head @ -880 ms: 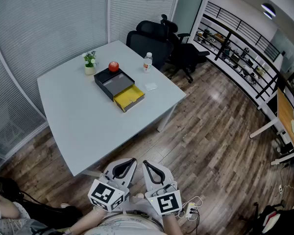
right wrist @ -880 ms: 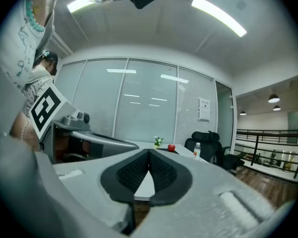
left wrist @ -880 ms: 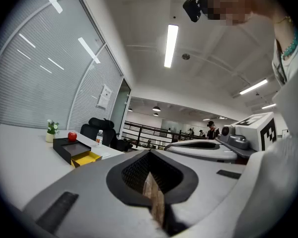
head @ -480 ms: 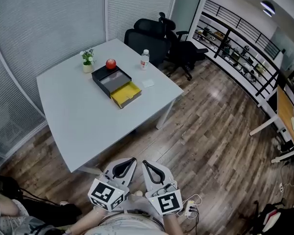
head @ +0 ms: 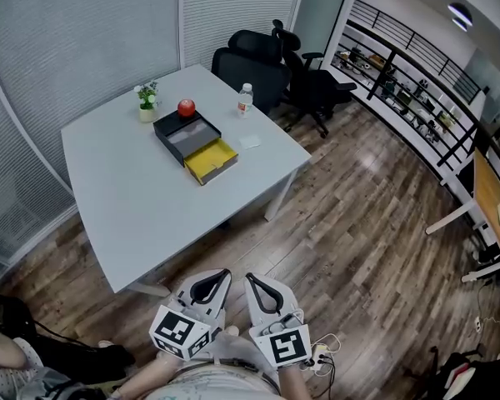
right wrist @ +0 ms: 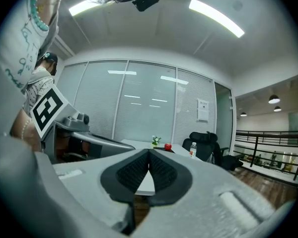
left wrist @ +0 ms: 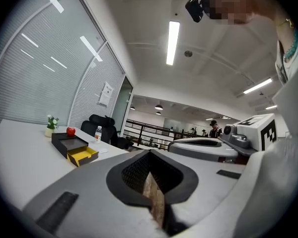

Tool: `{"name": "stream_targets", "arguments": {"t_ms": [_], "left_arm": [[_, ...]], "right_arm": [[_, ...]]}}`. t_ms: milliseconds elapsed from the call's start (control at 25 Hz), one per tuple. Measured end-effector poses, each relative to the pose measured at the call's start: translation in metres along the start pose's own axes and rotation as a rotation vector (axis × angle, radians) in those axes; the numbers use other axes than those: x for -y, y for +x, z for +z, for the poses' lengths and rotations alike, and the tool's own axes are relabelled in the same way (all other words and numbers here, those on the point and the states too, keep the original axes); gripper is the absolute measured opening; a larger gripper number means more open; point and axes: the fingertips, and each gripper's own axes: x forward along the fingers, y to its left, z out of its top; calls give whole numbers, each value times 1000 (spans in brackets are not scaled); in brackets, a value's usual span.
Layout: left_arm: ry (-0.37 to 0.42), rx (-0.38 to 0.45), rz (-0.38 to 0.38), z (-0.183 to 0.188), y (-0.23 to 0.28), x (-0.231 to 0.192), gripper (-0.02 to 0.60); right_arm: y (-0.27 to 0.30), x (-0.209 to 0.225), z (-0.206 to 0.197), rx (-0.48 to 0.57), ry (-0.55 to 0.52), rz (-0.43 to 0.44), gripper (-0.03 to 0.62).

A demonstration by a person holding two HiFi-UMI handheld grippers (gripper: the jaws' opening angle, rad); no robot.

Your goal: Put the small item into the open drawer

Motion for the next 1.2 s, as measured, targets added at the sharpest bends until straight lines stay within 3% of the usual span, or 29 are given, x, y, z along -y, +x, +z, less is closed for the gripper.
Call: {"name": "stream_targets", "arguments": {"t_ms": [680, 1200], "left_arm": [[3, -22, -56, 26, 123, -69, -3], [-14, -31, -65, 39, 163, -124, -3]], "right_arm": [[104, 97, 10, 17, -24, -32, 3], [171, 125, 10, 6, -20, -32, 3]]}}
